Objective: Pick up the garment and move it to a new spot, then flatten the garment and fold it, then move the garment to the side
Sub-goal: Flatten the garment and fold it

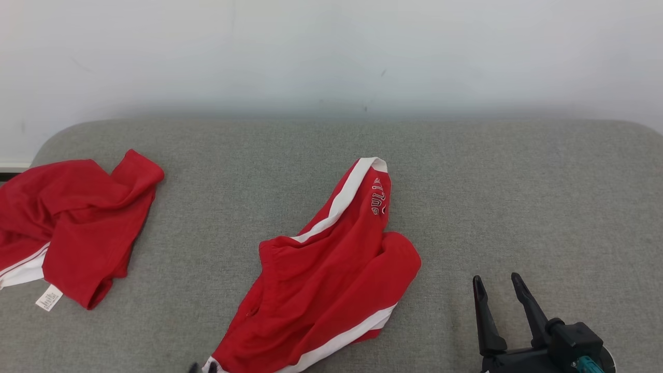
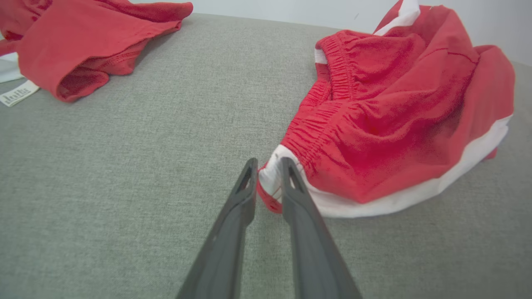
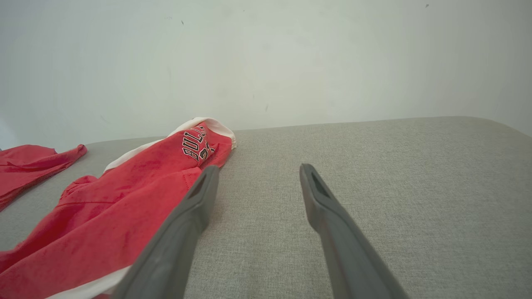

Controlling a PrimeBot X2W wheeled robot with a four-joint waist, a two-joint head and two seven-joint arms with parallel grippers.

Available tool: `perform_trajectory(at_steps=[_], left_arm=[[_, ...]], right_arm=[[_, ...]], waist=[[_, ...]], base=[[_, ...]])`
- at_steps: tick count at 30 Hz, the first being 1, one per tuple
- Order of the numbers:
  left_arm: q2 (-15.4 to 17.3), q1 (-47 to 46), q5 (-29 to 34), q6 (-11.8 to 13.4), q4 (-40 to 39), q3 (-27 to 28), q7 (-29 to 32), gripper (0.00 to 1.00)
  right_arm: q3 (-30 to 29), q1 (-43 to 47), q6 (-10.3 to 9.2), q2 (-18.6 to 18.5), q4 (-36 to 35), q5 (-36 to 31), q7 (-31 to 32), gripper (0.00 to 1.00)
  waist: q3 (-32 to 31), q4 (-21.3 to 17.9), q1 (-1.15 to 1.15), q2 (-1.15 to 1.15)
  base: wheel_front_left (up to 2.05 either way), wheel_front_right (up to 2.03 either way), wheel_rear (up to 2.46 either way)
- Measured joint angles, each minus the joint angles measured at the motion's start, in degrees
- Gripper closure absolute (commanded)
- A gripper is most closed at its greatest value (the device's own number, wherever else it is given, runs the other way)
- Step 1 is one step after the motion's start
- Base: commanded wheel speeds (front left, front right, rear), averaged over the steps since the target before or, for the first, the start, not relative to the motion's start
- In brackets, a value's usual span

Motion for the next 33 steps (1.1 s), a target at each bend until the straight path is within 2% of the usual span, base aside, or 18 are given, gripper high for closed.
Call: perform_trajectory(at_steps=[3, 13, 21, 33], left_arm=[[-0.52, -0.26, 0.46, 0.0, -0.96, 1.16, 0.01, 0.0], [-1.47, -0.67, 4.86, -0.04, -11.91, 7.75, 0.0, 0.0], [-2.29, -0.48, 7.34, 0.01, -15.0, 9.01, 0.0, 0.0], [-2.89, -1.22, 8.15, -0.52, -14.92, 7.22, 0.0, 0.0]], right_arm=[[-0.1, 0.12, 0.0, -0.04, 0.18, 0.0, 0.0, 0.0], [-0.25, 0.14, 0.0, -0.11, 1.31, 0.04, 0.0, 0.0], [2.23, -1.99, 0.0, -1.11, 5.23, 0.46, 0.0, 0.0], [11.27, -16.38, 0.0, -4.59, 21.53, 4.21, 0.0, 0.0]], waist=[[-0.14, -0.02, 0.0, 0.0], [-0.4, -0.02, 0.0, 0.0], [-0.61, 0.23, 0.0, 0.0], [0.28, 3.25, 0.0, 0.0]], base=[[0.0, 0.0, 0.0], [0.0, 0.0, 0.0], [0.0, 0.0, 0.0], [0.0, 0.0, 0.0]])
